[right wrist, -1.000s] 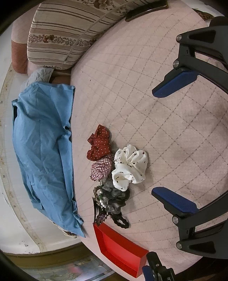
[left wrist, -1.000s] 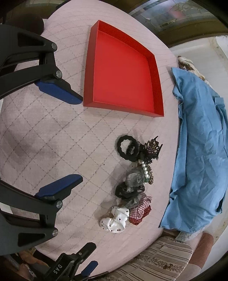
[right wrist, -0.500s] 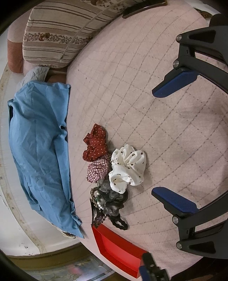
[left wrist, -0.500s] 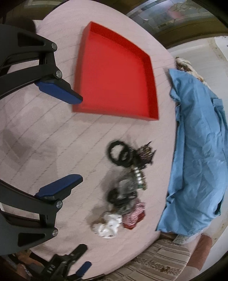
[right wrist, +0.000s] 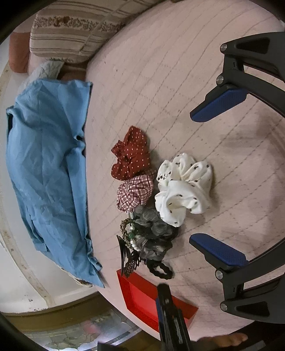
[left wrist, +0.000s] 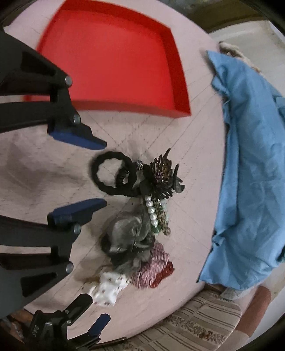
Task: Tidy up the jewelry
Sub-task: 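Grasp the black hair tie with left tool while right tool grasps white scrunchie, then carry both items over the red tray and open both tools to drop them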
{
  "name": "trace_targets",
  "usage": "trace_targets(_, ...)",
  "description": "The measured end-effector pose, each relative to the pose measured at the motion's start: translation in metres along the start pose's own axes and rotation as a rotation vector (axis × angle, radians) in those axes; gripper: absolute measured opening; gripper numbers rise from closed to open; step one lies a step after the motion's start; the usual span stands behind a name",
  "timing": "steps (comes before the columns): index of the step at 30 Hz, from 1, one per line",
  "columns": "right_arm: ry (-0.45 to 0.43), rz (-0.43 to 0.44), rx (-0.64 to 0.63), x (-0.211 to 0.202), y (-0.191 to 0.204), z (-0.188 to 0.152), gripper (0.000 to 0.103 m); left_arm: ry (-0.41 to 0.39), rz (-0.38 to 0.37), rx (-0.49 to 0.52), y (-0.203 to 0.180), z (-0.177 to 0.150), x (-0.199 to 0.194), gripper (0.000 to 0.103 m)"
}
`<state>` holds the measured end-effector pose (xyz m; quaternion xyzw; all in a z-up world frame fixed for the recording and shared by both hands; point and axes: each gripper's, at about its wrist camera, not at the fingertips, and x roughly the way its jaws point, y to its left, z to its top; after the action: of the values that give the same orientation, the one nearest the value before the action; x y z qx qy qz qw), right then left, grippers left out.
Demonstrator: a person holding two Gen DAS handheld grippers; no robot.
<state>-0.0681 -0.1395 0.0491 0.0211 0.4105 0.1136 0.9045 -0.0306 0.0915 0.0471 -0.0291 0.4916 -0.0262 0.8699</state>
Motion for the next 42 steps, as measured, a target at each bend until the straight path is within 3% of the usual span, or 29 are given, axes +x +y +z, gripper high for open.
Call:
trace_targets(7, 0.050, 0.040, 0.017, 0.033, -0.004, 0.009, 0.091, 0.042, -0.090, 0.062, -0.014, 0.002, 0.032, 0.043)
trace_targets(12, 0.078, 0.063, 0.022, 0.048, -0.002, 0.009, 0.082, 0.035, -0.068, 0.096, -0.021, 0.004, 0.043, 0.039)
trace_targets(13, 0.083, 0.069, 0.023, 0.049, -0.001, 0.009, 0.074, 0.029, -0.050, 0.092, -0.021, 0.005, 0.043, 0.020)
trace_targets(14, 0.091, 0.074, 0.024, 0.051, -0.001, 0.008, 0.066, 0.029, -0.034, 0.089, -0.019, 0.005, 0.044, 0.008)
trace_targets(15, 0.097, 0.077, 0.022, 0.052, -0.001, 0.007, 0.062, 0.032, -0.040, 0.082, -0.017, 0.006, 0.043, 0.008)
trace_targets(17, 0.093, 0.084, 0.016, 0.051, -0.001, 0.007, 0.037, 0.033, -0.075, 0.031, -0.009, 0.005, 0.038, 0.008)
trace_targets(20, 0.107, 0.109, 0.031, 0.046, -0.001, 0.005, 0.024, 0.020, -0.101, 0.000, -0.002, -0.001, 0.023, 0.008)
trace_targets(26, 0.097, 0.134, 0.013, 0.024, 0.007, -0.002, 0.019, -0.037, -0.156, -0.038, 0.013, -0.016, -0.022, 0.008)
trace_targets(30, 0.077, 0.153, -0.012, 0.004, 0.019, -0.001, 0.019, -0.091, -0.154, -0.094, 0.039, -0.023, -0.052, 0.008)
trace_targets(36, 0.080, 0.227, -0.069, -0.013, 0.053, 0.013, 0.019, -0.138, -0.065, -0.199, 0.095, -0.033, -0.075, 0.009)
trace_targets(42, 0.110, 0.339, -0.189, -0.012, 0.122, 0.036, 0.019, -0.151, 0.029, -0.359, 0.178, -0.038, -0.082, 0.009)
